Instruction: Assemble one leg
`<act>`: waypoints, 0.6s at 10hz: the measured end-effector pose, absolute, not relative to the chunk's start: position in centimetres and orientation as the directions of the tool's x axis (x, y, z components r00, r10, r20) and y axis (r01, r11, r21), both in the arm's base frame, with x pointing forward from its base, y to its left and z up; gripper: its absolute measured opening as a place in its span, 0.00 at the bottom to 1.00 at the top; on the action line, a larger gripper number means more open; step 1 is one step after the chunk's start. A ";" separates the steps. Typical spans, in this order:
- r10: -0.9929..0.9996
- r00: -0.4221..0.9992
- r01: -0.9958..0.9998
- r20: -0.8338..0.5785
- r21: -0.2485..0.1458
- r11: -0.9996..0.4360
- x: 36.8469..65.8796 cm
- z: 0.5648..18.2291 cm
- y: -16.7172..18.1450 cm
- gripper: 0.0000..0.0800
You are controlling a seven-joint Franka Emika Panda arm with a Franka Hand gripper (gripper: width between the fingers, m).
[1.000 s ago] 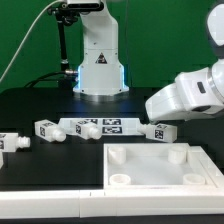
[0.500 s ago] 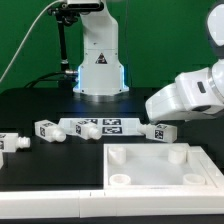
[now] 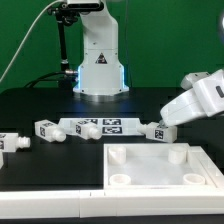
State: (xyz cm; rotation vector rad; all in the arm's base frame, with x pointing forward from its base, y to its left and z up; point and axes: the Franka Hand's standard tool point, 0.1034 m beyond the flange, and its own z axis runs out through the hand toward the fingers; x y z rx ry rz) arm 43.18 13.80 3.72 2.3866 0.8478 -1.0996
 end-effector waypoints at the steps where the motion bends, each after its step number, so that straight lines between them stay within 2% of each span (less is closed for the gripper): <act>1: 0.341 0.521 0.648 -0.782 0.103 -0.754 43.0 3.7 13.6 0.81; 2: 0.304 0.516 0.644 -0.800 0.128 -0.754 42.4 3.1 13.3 0.81; 4: 0.284 0.529 0.633 -0.800 0.148 -0.760 41.3 1.6 12.8 0.81; 6: 0.218 0.528 0.608 -0.821 0.186 -0.772 40.3 1.0 12.3 0.81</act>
Offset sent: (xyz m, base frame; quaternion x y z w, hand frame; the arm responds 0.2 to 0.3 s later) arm -0.0308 -0.0033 -0.0457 0.0100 0.0268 0.0156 0.9995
